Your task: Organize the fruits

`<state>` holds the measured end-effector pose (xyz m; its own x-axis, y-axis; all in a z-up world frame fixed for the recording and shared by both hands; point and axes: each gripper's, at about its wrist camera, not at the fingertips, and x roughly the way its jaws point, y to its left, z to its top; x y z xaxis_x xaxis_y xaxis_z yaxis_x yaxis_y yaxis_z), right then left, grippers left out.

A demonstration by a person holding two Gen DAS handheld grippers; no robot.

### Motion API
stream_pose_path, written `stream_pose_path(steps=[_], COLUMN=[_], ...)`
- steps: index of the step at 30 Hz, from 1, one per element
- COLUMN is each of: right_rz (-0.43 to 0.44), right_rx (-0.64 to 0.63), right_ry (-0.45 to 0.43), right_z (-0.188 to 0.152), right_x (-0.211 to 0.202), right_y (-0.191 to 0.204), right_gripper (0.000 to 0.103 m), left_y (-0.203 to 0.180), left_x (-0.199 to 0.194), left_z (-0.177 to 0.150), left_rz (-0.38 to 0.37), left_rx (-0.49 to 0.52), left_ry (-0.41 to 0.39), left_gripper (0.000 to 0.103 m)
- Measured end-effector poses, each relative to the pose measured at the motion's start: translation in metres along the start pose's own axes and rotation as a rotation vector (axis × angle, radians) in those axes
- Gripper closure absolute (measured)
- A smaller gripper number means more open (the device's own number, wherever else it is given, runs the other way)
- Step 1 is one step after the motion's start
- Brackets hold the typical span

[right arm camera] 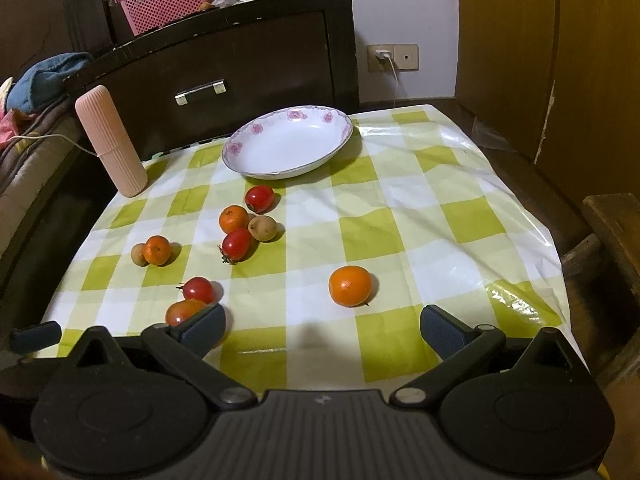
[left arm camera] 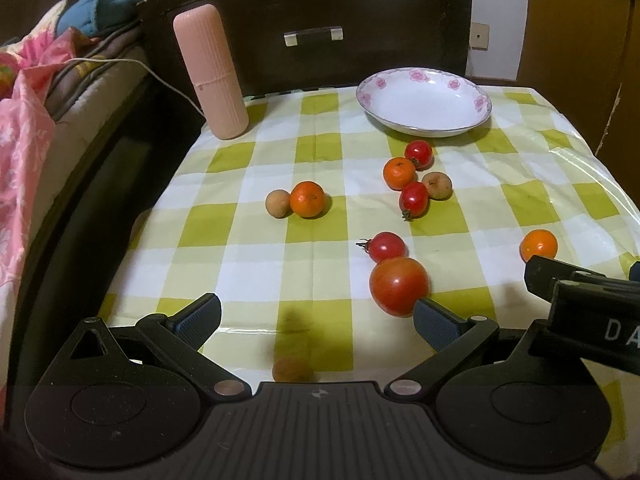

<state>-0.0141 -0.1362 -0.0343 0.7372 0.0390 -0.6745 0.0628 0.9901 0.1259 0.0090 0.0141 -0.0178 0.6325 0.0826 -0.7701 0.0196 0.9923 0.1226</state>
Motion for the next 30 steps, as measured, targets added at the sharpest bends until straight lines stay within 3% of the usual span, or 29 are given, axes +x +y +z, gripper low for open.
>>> stream_pose_path(steps=[30], right_rz=[-0.059], right_rx=[-0.05], right_ry=[0.022], right_z=[-0.006], right_x=[0.011], right_y=[0.001], right_gripper=[0.001], left_y=[0.01], left_x=[0.006], left_z=[0.002], left_rz=[0.024], left_rx=[-0.043], left_ry=[0.001], left_gripper=[0.0])
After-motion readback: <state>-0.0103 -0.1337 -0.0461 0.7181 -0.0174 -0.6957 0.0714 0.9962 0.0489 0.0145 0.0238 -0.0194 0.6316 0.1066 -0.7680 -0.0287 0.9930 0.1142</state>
